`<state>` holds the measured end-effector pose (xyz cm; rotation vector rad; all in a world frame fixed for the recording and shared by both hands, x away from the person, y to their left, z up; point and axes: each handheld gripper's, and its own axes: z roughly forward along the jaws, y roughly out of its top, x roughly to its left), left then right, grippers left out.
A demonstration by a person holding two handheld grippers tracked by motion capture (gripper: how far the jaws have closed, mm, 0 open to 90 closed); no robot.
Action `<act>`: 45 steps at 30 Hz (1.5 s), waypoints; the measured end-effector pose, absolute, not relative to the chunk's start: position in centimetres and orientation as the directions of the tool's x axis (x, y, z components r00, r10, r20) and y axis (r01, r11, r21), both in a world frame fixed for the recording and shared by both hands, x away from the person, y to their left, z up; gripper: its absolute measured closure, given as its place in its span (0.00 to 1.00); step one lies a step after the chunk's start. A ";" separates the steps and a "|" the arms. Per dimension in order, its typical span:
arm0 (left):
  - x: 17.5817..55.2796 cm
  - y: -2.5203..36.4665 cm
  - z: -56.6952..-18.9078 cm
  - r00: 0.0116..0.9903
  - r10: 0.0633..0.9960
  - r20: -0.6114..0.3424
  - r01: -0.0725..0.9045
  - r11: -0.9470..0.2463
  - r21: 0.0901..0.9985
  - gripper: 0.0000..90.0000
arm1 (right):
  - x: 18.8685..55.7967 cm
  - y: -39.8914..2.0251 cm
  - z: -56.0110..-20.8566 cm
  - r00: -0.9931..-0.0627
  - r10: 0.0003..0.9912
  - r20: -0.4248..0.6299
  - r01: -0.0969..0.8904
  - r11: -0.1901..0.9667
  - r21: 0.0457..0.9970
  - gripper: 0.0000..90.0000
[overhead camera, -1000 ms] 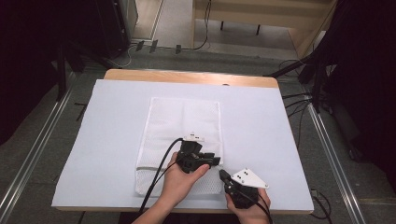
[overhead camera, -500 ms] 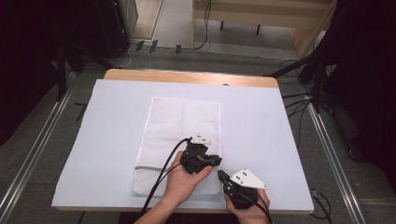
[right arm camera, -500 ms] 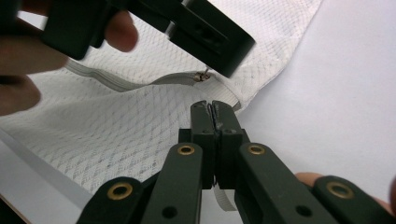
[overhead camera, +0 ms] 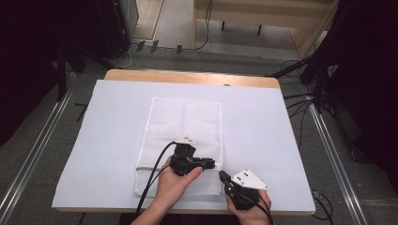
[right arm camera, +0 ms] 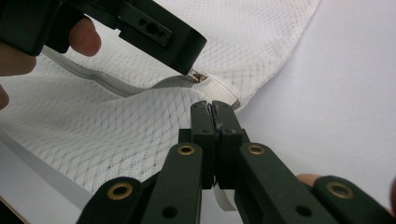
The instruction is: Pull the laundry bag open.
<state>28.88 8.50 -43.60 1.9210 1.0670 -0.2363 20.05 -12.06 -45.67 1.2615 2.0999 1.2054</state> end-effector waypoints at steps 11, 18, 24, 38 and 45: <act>29.1 9.1 -44.5 0.582 0.529 -0.617 0.795 -0.212 0.569 0.95 | 20.0 -12.0 -45.7 -0.510 0.857 0.072 0.498 0.226 0.837 1.00; 28.9 9.3 -44.5 0.611 0.537 -0.581 0.773 -0.250 0.582 0.98 | 19.9 -12.1 -45.4 -0.499 0.863 0.084 0.495 0.204 0.845 1.00; 28.3 9.2 -44.4 0.653 0.547 -0.525 0.739 -0.306 0.600 0.98 | 19.6 -12.0 -45.1 -0.476 0.877 0.060 0.473 0.198 0.859 1.00; 28.4 14.3 -45.3 0.593 0.646 -0.481 0.762 -0.257 0.594 0.98 | 19.9 -14.4 -43.9 -0.423 0.903 0.074 0.454 0.140 0.880 1.00; 28.3 18.5 -45.5 0.532 0.707 -0.466 0.775 -0.185 0.604 0.98 | 19.6 -14.4 -43.4 -0.416 0.908 0.049 0.424 0.146 0.894 1.00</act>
